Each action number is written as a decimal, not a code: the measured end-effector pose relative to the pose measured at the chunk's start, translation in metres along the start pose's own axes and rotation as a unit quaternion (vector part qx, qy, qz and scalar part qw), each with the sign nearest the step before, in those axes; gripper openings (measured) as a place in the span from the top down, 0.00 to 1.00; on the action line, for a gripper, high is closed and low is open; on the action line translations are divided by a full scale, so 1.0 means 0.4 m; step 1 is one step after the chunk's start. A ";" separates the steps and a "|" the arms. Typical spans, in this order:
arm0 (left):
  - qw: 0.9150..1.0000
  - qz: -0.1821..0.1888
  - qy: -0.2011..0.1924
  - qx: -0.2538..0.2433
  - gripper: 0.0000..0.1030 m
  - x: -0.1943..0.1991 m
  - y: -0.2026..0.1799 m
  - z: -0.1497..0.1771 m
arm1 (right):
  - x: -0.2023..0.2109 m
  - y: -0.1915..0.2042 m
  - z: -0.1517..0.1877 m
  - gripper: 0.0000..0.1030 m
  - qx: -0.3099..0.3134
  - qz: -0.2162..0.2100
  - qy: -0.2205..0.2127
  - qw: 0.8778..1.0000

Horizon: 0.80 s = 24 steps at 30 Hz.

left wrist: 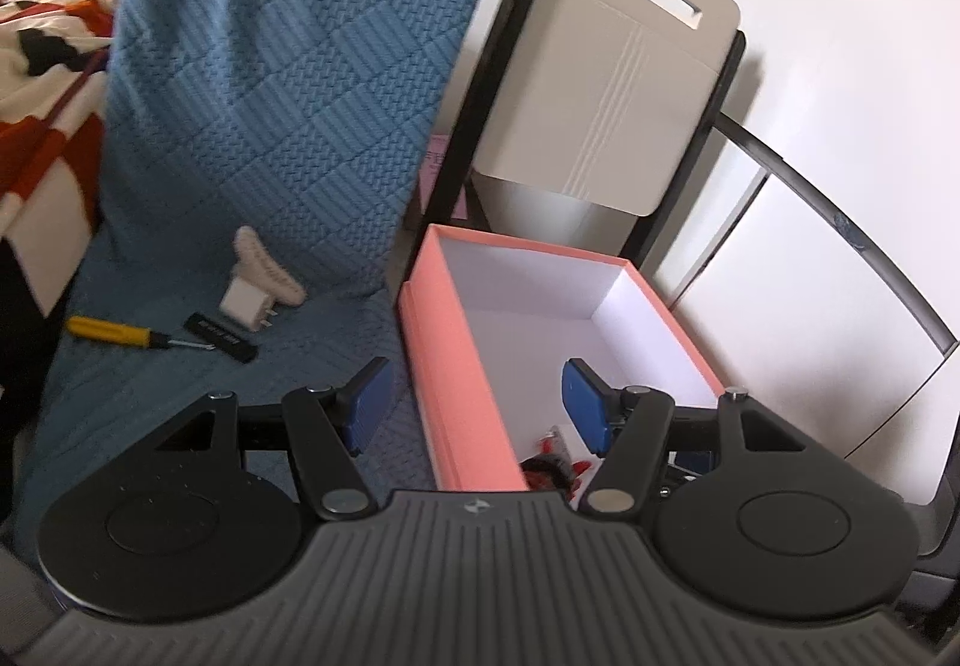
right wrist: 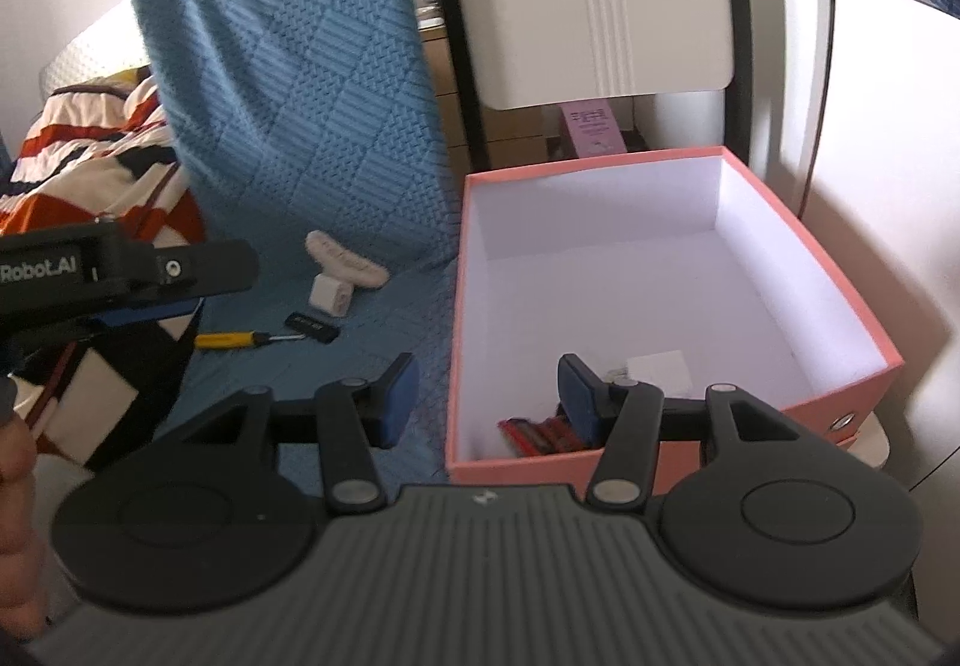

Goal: Organize rigid objects
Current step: 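Withdraw both open tools from the pink box back over the chair seat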

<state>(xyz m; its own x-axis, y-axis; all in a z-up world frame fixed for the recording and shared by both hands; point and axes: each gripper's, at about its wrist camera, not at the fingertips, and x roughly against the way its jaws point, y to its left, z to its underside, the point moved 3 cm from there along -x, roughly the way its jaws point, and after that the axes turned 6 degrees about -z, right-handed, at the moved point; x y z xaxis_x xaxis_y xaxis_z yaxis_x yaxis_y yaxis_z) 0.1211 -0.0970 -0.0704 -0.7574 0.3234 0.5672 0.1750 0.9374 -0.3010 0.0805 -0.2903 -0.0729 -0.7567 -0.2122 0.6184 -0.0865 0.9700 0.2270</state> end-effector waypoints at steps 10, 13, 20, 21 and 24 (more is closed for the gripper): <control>1.000 -0.018 -0.005 0.013 0.34 0.082 0.079 0.039 | 0.041 0.080 0.037 0.47 0.021 -0.012 0.005 1.000; 1.000 -0.022 -0.002 0.022 0.34 0.099 0.102 0.057 | 0.045 0.101 0.053 0.47 0.026 -0.015 0.012 0.999; 0.998 -0.040 0.005 0.037 0.34 0.131 0.157 0.098 | 0.044 0.139 0.083 0.47 0.035 -0.025 0.030 0.999; 0.998 -0.042 0.007 0.041 0.34 0.133 0.167 0.103 | 0.043 0.143 0.086 0.47 0.036 -0.027 0.031 0.998; 0.998 -0.051 0.010 0.047 0.34 0.132 0.197 0.119 | 0.037 0.154 0.096 0.47 0.043 -0.031 0.034 0.998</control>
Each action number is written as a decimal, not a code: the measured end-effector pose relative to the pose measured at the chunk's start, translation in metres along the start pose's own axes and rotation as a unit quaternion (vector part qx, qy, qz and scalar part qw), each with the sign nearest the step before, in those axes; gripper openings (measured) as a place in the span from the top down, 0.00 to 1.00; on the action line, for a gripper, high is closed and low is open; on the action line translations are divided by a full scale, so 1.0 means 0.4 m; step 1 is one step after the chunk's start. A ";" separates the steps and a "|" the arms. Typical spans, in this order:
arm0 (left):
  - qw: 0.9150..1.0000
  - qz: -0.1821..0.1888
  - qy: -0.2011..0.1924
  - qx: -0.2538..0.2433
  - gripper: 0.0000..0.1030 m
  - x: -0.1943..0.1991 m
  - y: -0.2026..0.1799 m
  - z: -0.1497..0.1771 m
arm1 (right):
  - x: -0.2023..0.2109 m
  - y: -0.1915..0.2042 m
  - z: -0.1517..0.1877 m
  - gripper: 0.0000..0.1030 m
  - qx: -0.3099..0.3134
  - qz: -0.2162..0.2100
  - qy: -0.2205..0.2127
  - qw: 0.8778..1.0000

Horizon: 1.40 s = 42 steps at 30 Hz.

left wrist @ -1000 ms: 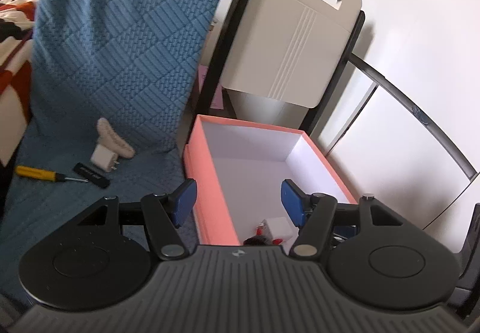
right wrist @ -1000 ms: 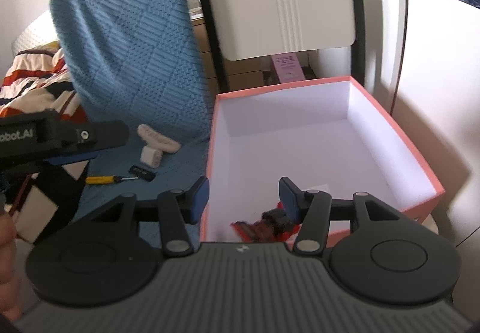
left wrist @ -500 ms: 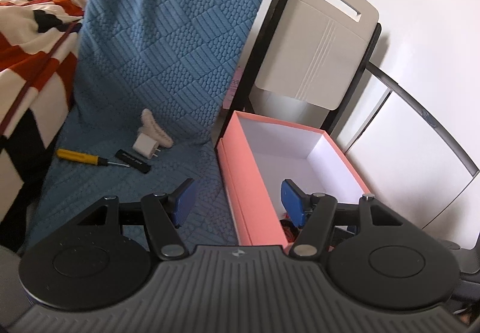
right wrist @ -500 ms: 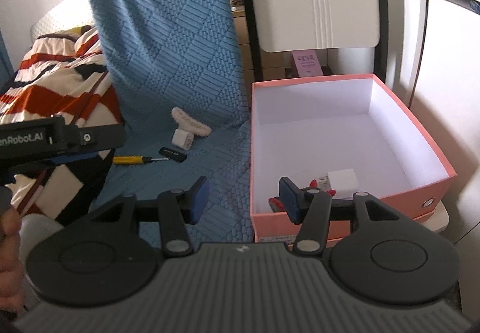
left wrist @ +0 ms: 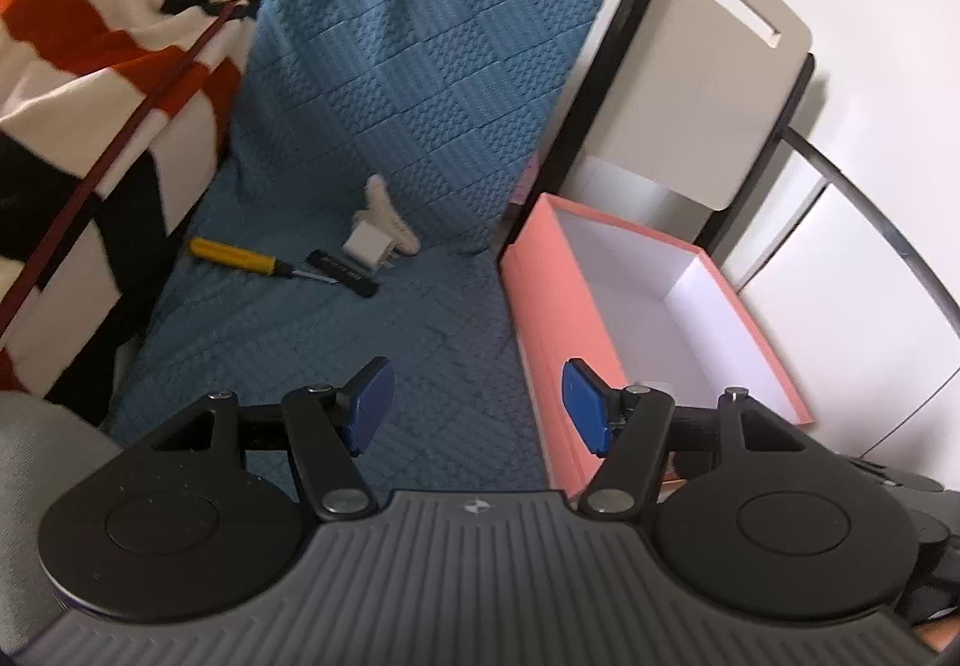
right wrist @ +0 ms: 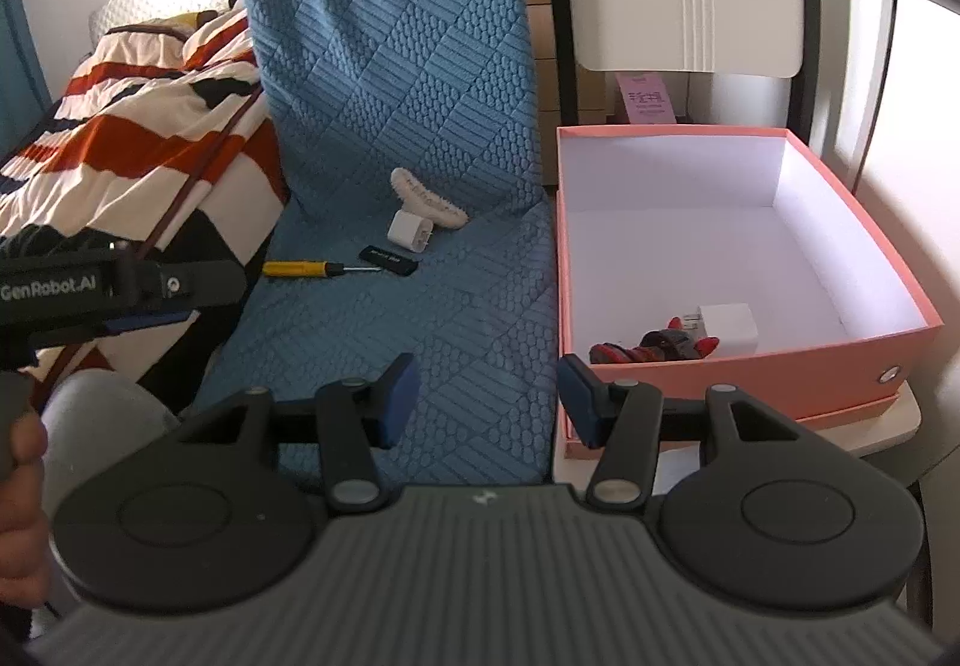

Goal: Organize rigid objects
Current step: 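Withdraw both open tools from the pink box back over the chair seat, then close the right gripper on the small white plug charger while the left tool nears the black USB stick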

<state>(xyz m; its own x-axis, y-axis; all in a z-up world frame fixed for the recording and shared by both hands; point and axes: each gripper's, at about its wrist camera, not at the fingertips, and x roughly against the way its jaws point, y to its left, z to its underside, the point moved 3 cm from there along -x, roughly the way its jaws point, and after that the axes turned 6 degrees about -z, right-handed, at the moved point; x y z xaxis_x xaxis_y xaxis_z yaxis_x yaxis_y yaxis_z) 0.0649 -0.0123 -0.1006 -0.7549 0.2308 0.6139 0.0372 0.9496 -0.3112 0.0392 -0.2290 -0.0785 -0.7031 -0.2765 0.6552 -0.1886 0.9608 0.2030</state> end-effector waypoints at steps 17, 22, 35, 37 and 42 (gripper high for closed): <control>0.998 -0.024 0.009 0.057 0.34 -0.215 0.138 0.011 | -0.176 0.035 -0.008 0.47 0.021 -0.030 -0.010 0.999; 0.997 -0.028 0.019 0.065 0.34 -0.278 0.186 0.000 | -0.244 0.043 -0.014 0.47 0.023 -0.041 -0.011 0.999; 0.997 -0.044 0.025 0.061 0.34 -0.418 0.305 -0.084 | -0.393 0.055 -0.094 0.47 0.062 -0.061 -0.022 0.996; 0.997 -0.041 0.026 0.054 0.33 -0.437 0.304 -0.094 | -0.419 0.048 -0.119 0.47 0.065 -0.062 -0.020 0.996; 0.999 -0.044 0.022 0.003 0.24 -0.488 0.276 -0.116 | -0.488 0.032 -0.183 0.47 0.056 -0.081 -0.015 0.995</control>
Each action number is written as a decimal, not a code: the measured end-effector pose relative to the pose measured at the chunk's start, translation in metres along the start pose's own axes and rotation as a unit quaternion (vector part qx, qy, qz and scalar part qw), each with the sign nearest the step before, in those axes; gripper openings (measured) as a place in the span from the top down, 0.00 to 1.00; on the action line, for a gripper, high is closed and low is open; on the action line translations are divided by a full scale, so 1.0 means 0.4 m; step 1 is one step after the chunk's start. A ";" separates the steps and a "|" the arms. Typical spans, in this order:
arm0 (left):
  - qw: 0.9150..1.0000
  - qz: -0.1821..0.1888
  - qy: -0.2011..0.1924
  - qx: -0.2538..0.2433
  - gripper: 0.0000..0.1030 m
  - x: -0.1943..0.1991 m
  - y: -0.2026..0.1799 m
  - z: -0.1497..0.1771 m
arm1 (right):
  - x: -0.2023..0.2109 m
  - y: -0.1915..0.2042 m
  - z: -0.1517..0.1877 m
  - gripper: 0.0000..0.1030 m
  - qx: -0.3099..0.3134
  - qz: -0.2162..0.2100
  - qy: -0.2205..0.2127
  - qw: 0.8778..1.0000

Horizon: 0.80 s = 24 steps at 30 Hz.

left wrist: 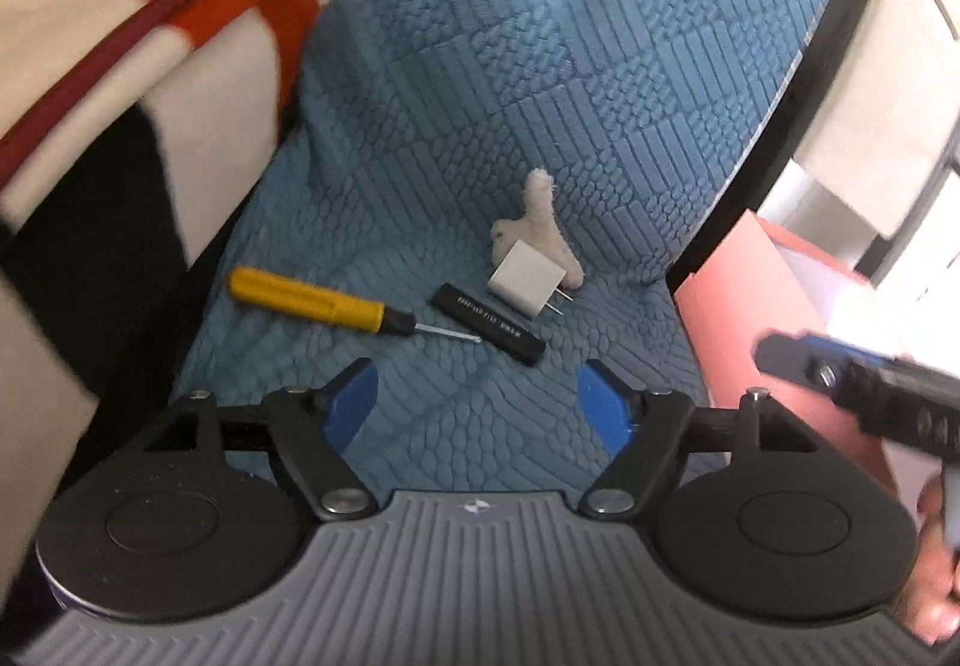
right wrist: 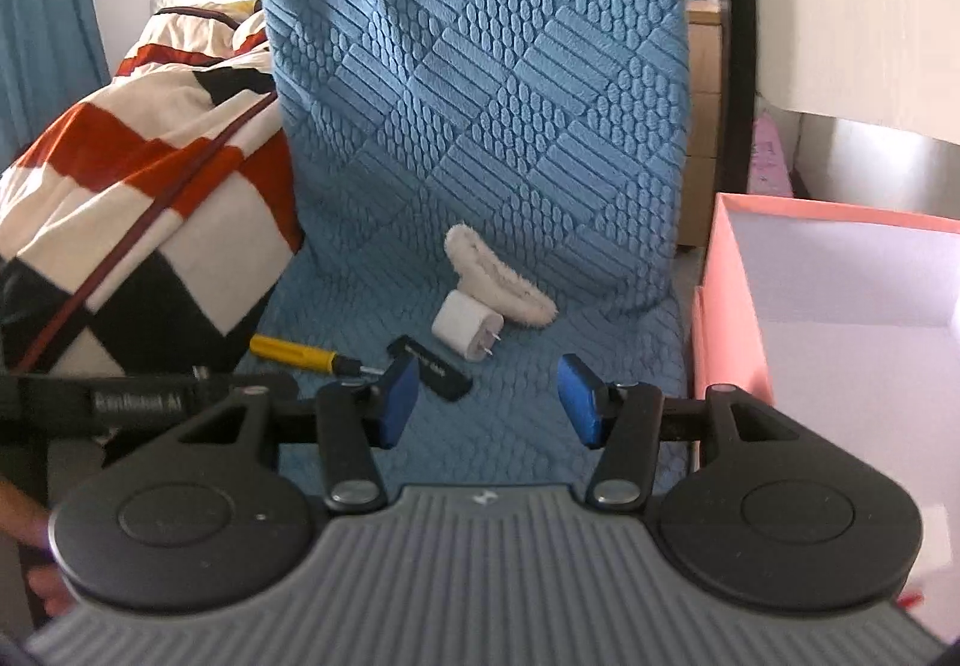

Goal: Organize rigid objects
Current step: 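Close the right gripper on the small white plug charger while the left tool nears the black USB stick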

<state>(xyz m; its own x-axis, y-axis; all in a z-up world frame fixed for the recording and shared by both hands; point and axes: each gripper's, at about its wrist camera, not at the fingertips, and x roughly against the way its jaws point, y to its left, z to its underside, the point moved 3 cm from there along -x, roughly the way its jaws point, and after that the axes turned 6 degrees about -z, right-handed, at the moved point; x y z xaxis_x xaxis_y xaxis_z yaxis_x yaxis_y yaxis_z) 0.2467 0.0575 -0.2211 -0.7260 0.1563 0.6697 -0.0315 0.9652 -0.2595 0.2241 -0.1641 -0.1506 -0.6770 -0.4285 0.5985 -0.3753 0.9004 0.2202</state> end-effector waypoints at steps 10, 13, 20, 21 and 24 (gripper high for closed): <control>0.998 0.005 -0.003 -0.057 0.15 -0.097 -0.041 -0.057 | -0.172 -0.045 -0.059 0.47 -0.030 -0.041 0.055 0.997; 0.997 0.018 0.009 -0.076 0.14 -0.132 -0.055 -0.069 | -0.228 -0.055 -0.078 0.46 -0.038 -0.060 0.068 0.995; 0.990 0.038 0.026 -0.132 0.11 -0.207 -0.092 -0.082 | -0.363 -0.105 -0.098 0.34 -0.091 -0.085 0.110 0.986; 0.989 0.041 0.030 -0.137 0.11 -0.219 -0.095 -0.083 | -0.375 -0.108 -0.098 0.34 -0.093 -0.086 0.114 0.985; 0.987 0.041 0.039 -0.149 0.11 -0.249 -0.103 -0.088 | -0.401 -0.097 -0.100 0.34 -0.081 -0.085 0.124 0.985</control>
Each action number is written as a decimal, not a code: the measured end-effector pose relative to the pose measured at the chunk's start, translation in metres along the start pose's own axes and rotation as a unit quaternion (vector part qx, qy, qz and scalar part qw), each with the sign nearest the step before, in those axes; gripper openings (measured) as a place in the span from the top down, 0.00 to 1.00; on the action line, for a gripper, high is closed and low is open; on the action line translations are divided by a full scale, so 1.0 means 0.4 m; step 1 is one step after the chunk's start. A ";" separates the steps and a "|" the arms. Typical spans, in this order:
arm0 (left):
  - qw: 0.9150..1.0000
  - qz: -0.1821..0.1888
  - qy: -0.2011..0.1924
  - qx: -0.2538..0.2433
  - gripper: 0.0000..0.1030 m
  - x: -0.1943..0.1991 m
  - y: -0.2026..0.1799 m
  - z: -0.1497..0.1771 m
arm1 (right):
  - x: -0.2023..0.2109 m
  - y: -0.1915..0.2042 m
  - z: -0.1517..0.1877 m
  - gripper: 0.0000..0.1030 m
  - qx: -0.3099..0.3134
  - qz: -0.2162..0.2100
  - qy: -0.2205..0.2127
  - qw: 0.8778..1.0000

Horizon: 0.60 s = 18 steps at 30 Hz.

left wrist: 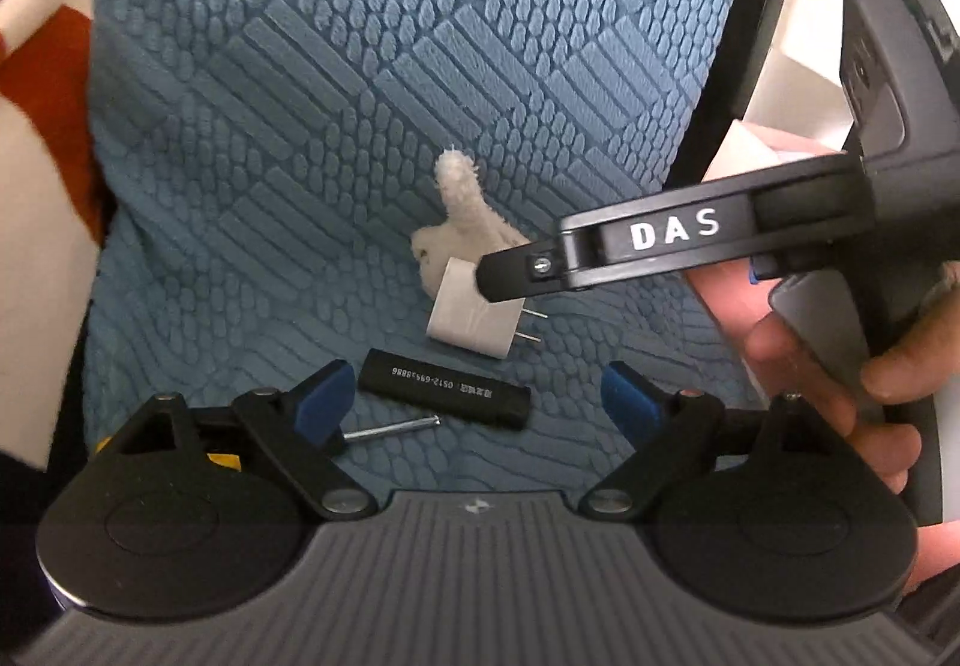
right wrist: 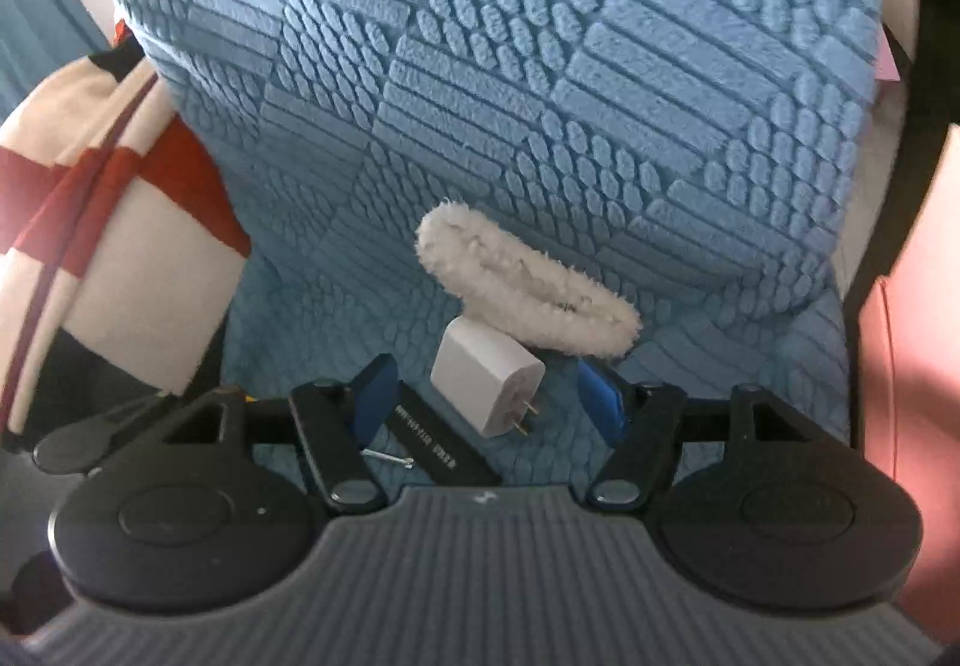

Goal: Organize rigid objects
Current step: 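Close the right gripper on the small white plug charger while the left tool nears the black USB stick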

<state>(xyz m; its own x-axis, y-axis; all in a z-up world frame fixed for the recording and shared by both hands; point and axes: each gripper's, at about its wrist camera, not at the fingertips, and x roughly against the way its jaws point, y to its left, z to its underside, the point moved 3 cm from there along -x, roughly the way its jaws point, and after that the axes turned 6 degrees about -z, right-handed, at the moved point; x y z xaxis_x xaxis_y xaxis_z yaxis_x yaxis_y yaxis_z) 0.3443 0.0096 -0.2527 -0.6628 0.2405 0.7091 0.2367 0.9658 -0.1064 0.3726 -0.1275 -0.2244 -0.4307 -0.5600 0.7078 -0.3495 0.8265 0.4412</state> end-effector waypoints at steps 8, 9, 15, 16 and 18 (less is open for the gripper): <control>1.000 0.005 0.009 -0.025 0.10 -0.054 0.007 -0.013 | -0.074 -0.020 -0.014 0.34 -0.022 -0.007 0.020 1.000; 1.000 0.007 0.011 -0.025 0.10 -0.057 0.011 -0.011 | -0.082 -0.024 -0.012 0.37 -0.028 -0.009 0.023 0.999; 0.999 0.014 0.027 -0.040 0.08 -0.085 0.008 -0.007 | -0.111 -0.016 0.017 0.56 -0.022 -0.022 0.052 0.998; 0.999 0.016 0.029 -0.043 0.07 -0.088 0.005 -0.006 | -0.113 -0.017 0.008 0.58 -0.020 -0.018 0.052 0.998; 0.998 0.025 0.034 -0.052 0.06 -0.095 -0.004 0.000 | -0.100 -0.016 0.003 0.59 -0.010 -0.010 0.047 0.999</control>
<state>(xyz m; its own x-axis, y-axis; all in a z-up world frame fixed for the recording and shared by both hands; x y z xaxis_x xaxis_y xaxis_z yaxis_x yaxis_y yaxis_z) 0.3691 -0.0013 -0.2793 -0.5998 0.2771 0.7506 0.3432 0.9365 -0.0715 0.3909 -0.1104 -0.2562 -0.3445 -0.5687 0.7469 -0.3392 0.8173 0.4659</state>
